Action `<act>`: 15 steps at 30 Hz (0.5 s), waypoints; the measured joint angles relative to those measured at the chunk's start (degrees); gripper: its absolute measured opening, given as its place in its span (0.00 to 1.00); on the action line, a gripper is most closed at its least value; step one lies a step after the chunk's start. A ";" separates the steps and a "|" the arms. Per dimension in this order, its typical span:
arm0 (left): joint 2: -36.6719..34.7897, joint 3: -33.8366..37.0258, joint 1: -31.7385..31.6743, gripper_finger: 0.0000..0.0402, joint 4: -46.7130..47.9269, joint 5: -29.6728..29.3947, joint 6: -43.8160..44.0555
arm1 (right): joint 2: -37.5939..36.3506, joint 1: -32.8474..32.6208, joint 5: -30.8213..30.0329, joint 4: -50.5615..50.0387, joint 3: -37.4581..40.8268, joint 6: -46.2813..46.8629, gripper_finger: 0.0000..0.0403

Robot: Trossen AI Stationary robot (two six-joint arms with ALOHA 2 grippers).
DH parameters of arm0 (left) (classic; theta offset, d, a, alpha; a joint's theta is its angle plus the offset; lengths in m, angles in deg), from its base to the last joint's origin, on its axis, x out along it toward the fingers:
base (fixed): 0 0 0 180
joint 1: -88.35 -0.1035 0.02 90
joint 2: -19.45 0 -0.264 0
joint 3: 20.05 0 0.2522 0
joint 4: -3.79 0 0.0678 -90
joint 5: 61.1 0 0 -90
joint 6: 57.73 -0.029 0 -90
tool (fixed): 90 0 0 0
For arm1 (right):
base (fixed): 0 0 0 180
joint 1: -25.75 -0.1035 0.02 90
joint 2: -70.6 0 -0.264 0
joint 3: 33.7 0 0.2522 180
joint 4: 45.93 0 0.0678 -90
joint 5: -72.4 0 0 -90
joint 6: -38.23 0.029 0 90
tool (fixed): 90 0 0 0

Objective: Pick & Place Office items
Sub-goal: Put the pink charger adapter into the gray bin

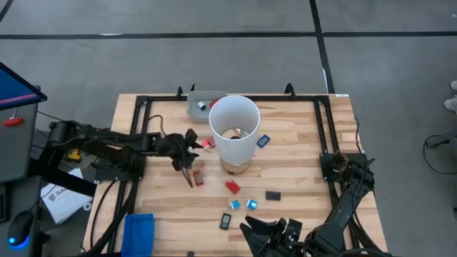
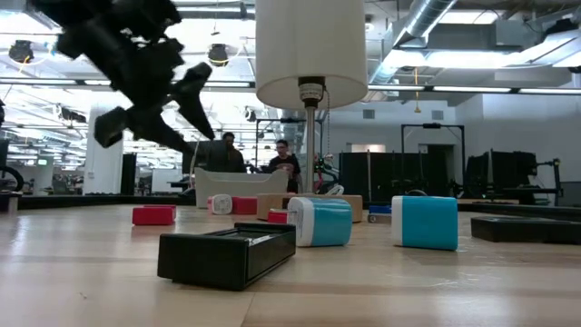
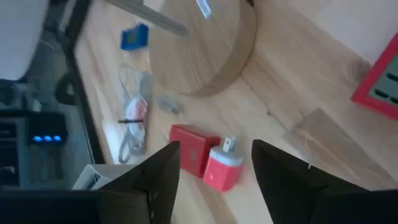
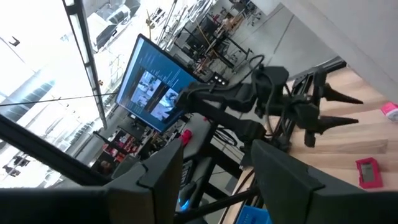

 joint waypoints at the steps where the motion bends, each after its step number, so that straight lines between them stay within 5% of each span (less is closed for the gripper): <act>1: -0.10 1.18 -0.17 0.50 -2.52 1.21 -0.80 | 0.00 0.19 0.00 0.02 0.00 0.00 0.46; 15: 9.49 5.63 -9.58 0.63 -13.49 7.88 -13.12 | 0.01 1.84 0.01 0.26 0.00 0.59 0.46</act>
